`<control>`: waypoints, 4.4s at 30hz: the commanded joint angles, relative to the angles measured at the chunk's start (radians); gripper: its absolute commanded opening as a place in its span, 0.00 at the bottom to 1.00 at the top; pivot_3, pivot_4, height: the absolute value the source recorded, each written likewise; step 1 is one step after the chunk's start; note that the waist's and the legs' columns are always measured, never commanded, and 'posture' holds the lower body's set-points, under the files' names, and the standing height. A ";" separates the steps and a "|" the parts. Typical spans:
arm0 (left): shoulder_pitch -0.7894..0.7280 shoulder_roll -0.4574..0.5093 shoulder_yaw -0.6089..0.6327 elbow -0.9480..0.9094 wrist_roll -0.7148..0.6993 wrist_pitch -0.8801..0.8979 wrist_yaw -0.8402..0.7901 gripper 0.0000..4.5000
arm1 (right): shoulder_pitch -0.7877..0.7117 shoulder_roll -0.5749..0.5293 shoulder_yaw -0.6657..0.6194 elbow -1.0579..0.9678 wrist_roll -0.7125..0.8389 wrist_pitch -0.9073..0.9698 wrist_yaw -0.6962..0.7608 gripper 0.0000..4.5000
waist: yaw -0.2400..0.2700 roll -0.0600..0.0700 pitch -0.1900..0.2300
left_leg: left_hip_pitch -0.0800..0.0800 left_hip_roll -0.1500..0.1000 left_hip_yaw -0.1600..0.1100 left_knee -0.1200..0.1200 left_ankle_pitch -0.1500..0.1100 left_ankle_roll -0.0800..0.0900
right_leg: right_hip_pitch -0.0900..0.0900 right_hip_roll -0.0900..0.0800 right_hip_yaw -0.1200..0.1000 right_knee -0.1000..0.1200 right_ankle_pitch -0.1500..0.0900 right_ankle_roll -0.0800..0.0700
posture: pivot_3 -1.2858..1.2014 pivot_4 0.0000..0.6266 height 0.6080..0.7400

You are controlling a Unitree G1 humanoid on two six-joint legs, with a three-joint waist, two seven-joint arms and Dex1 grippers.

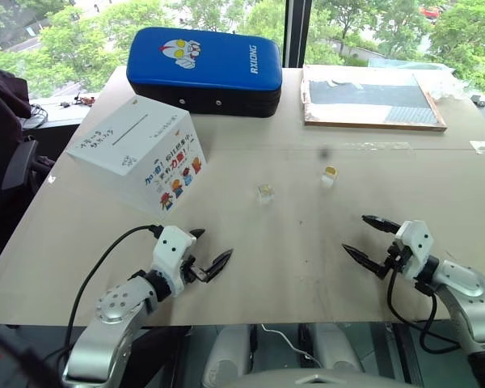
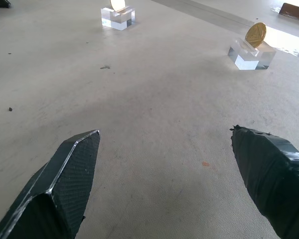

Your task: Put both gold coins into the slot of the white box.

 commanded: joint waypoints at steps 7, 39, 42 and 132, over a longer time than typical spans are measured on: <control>-0.039 -0.020 -0.017 0.014 0.008 -0.025 -0.001 0.98 | -0.033 0.002 -0.050 -0.028 0.048 0.049 -0.030 1.00 | 0.000 0.000 0.000 | 0.000 0.000 0.000 0.000 0.000 0.000 | 0.000 0.000 0.000 0.000 0.000 0.000 | 0.52 0.24 1.00; -0.392 0.252 0.041 -0.210 -0.371 0.337 -0.207 0.98 | -0.756 0.087 0.017 0.726 -0.019 0.089 0.121 1.00 | -0.025 0.001 0.003 | -0.001 0.000 0.000 0.000 0.000 0.000 | 0.000 0.006 0.000 0.000 0.003 0.003 | 0.52 0.24 1.00; -0.398 0.253 0.043 -0.207 -0.368 0.344 -0.193 0.98 | -0.811 0.103 0.017 0.809 -0.039 0.040 0.138 1.00 | -0.028 0.001 0.003 | -0.001 0.000 0.000 -0.001 0.000 0.000 | 0.000 0.006 0.001 0.000 0.003 0.003 | 0.52 0.24 1.00; -0.544 -0.301 0.091 -0.069 -1.297 0.250 0.414 0.00 | -0.642 0.636 0.009 -0.173 0.861 0.808 -0.421 0.54 | -0.026 0.001 0.003 | -0.003 -0.002 -0.004 -0.001 0.000 0.000 | 0.000 0.005 -0.007 0.000 0.003 0.003 | 0.52 0.24 1.00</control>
